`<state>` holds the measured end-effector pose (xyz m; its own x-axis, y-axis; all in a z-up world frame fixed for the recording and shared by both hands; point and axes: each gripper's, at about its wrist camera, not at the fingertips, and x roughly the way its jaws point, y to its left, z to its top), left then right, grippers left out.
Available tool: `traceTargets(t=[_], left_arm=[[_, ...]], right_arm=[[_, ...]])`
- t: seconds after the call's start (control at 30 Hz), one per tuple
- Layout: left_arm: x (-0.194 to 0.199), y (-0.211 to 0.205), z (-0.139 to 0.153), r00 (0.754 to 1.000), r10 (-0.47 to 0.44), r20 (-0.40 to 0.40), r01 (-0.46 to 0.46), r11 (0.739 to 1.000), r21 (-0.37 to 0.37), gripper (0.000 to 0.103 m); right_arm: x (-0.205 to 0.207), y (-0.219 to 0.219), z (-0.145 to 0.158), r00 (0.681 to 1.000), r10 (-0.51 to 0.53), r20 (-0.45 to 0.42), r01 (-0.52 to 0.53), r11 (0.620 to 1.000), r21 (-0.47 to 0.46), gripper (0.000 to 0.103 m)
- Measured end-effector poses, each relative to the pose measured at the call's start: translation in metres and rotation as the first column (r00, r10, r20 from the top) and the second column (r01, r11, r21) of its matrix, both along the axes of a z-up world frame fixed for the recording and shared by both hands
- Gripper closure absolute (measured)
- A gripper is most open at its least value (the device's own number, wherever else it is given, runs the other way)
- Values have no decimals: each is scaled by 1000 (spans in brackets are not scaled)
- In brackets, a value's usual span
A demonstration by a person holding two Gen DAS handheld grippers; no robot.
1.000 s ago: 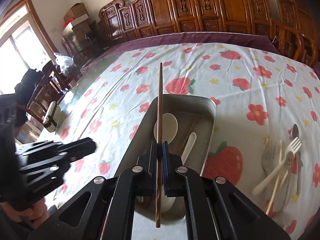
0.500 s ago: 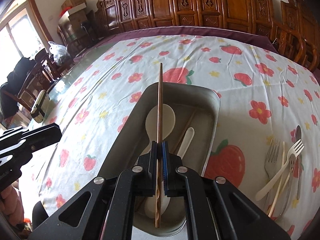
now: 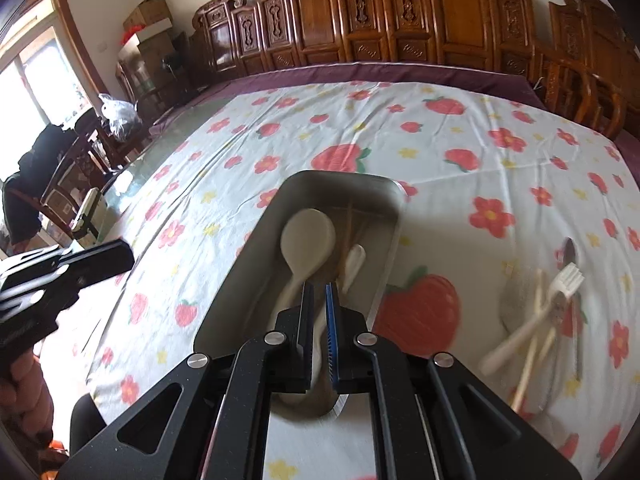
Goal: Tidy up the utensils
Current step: 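Lower the right gripper's chopstick into the grey tray and open the right gripper, then move the right gripper to the pile and grasp a metal spoon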
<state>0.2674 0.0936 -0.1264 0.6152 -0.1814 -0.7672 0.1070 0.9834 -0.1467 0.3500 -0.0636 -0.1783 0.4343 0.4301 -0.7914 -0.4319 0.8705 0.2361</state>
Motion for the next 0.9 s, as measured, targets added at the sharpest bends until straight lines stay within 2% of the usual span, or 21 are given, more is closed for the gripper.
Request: traceTargets(t=[0.3,0.5,0.57,0.63,0.7,0.9], left_arm=[[-6,-28,7,999,-49,13,48,999,7,98],[-8,-51,7,996,-84,10,84,996,10,97],[-9,-59,7,995,-97,8,96,995,11,93],[-11,-68,6,994,-109,8,109,994,12,84],[-12,-77,5,992,-124,6,124,992,12,82],[-13,-107,-3,986,-164,-13,164,986,19,63]], right_arm=[[-45,-72,16,998,-61,32,61,998,-24,95],[-68,-116,25,993,-103,65,108,991,-74,95],[-73,-129,26,991,-114,74,121,988,-94,95],[-78,-144,26,988,-131,78,139,984,-107,95],[-81,-157,26,986,-150,79,158,981,-116,95],[-81,-181,15,979,-195,56,201,973,-116,95]])
